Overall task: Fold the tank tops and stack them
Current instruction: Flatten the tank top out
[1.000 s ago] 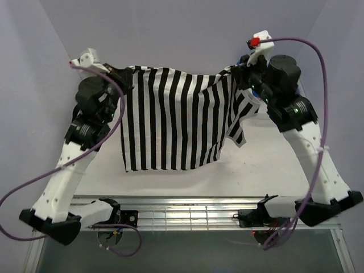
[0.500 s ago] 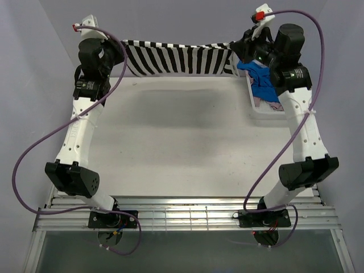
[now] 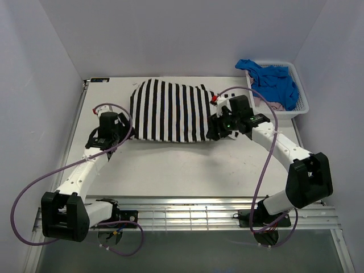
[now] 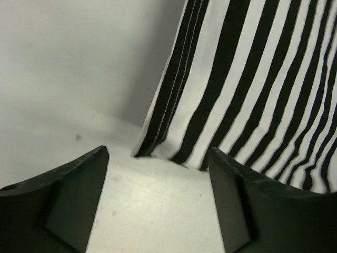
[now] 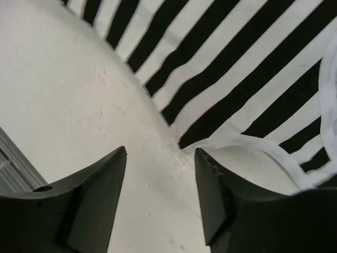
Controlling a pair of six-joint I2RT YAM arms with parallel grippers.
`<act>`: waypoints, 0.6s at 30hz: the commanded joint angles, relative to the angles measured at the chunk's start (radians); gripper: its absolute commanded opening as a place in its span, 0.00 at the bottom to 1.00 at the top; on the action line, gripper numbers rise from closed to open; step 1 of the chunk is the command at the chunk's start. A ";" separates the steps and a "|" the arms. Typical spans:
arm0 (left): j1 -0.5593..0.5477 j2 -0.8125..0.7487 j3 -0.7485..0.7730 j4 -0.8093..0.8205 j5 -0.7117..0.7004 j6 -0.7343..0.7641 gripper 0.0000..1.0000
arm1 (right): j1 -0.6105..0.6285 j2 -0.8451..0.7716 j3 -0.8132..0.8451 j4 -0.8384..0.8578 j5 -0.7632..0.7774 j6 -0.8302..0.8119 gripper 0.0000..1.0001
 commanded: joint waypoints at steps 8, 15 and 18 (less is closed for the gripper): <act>0.008 -0.115 0.091 -0.228 -0.124 -0.142 0.98 | 0.070 -0.030 0.115 -0.146 0.184 0.098 0.90; 0.008 0.058 0.159 -0.139 0.034 -0.125 0.98 | 0.014 0.045 0.144 -0.148 0.276 0.213 0.90; 0.006 0.147 0.150 -0.065 0.144 -0.139 0.98 | -0.038 0.108 0.147 -0.128 0.221 0.230 0.90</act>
